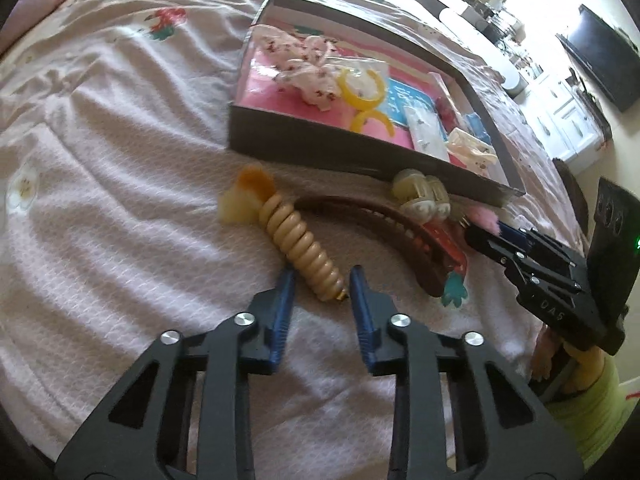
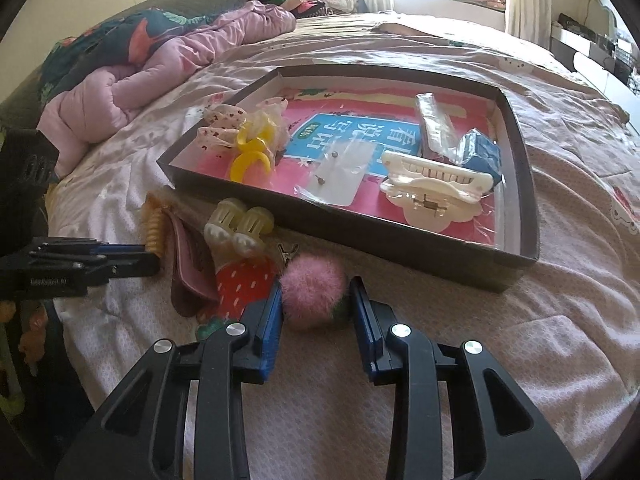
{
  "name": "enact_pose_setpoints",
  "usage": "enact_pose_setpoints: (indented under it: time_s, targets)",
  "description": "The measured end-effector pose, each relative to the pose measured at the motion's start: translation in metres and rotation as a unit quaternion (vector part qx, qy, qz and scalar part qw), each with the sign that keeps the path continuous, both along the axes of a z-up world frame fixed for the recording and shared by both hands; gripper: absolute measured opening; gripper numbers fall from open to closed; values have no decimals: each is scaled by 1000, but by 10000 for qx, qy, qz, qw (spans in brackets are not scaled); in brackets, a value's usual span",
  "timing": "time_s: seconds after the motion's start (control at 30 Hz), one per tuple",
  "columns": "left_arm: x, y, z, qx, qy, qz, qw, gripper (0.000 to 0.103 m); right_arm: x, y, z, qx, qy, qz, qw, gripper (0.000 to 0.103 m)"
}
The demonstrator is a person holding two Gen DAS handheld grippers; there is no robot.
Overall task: Organize jewelry
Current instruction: 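Grasp the pink pompom with the right tool while the left tool grasps the orange coiled hair tie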
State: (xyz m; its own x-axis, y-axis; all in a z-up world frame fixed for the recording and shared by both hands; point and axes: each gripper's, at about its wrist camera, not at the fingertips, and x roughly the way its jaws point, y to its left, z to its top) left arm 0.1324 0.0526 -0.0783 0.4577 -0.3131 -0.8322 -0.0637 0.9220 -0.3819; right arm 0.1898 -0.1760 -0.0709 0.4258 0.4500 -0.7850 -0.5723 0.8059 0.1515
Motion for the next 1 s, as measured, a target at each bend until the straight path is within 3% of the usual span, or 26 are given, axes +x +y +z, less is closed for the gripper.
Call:
enact_pose_setpoints:
  time_s: [0.2, 1.0]
  targets:
    - [-3, -5, 2, 213, -90, -56, 9997, 13, -3, -5, 2, 25, -48, -55, 10000, 31]
    - [-50, 2, 62, 915, -940, -153, 9912, 10, -38, -6, 38, 250, -328, 131, 9991, 31]
